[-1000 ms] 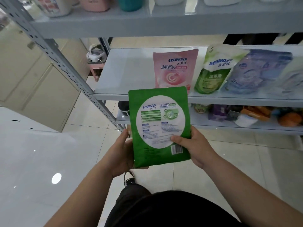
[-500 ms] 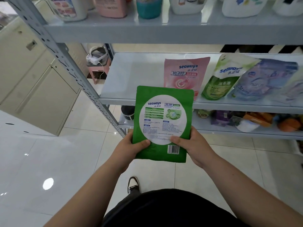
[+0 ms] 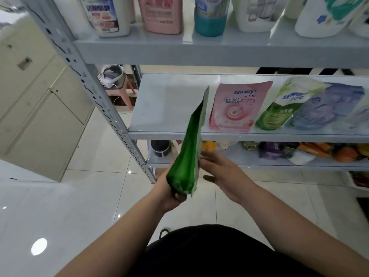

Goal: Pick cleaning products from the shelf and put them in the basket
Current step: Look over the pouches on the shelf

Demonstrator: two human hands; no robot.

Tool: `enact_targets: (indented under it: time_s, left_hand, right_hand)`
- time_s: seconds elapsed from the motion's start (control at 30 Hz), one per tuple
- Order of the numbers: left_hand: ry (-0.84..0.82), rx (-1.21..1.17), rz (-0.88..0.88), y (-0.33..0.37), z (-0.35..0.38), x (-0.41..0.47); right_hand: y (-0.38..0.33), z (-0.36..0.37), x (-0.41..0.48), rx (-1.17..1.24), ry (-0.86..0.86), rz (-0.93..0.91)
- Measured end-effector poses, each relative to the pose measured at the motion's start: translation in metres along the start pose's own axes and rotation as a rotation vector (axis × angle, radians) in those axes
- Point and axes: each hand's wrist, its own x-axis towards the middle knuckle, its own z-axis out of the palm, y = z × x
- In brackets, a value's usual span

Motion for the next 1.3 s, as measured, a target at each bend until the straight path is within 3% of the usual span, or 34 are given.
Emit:
enact_targets:
  time_s: [0.13, 0.3, 0.43, 0.57, 0.67, 1.0, 1.17, 1.3]
  left_hand:
    - [-0.282, -0.051, -0.219, -0.001, -0.003, -0.003]
    - [-0.394, 0.009, -0.146, 0.025, -0.034, -0.013]
    - [-0.357, -0.022, -0.068, 0.054, -0.067, -0.012]
    - [-0.158, 0.382, 0.156, 0.066, -0.089, -0.016]
    - [-0.06, 0.543, 0.325, 0.061, -0.094, -0.016]
    - [-0.045, 0.521, 0.427, 0.053, -0.098, -0.013]
    - [0.053, 0.527, 0.501, 0.054, -0.099, -0.011]
    - [0.04, 0.588, 0.56, 0.059, -0.096, -0.005]
  right_hand:
    - [0.012, 0.029, 0.006, 0.087, -0.026, -0.008]
    - [0.017, 0.044, 0.02, 0.215, 0.114, -0.162]
    - [0.022, 0.043, 0.024, 0.167, 0.26, -0.209]
    - [0.03, 0.043, 0.027, 0.029, 0.341, -0.211]
    - [0.032, 0.051, 0.03, -0.048, 0.325, -0.218]
    - [0.029, 0.059, 0.03, -0.074, 0.317, -0.202]
    - [0.021, 0.053, 0.032, -0.333, 0.332, -0.112]
    - [0.023, 0.045, 0.044, -0.448, 0.385, -0.057]
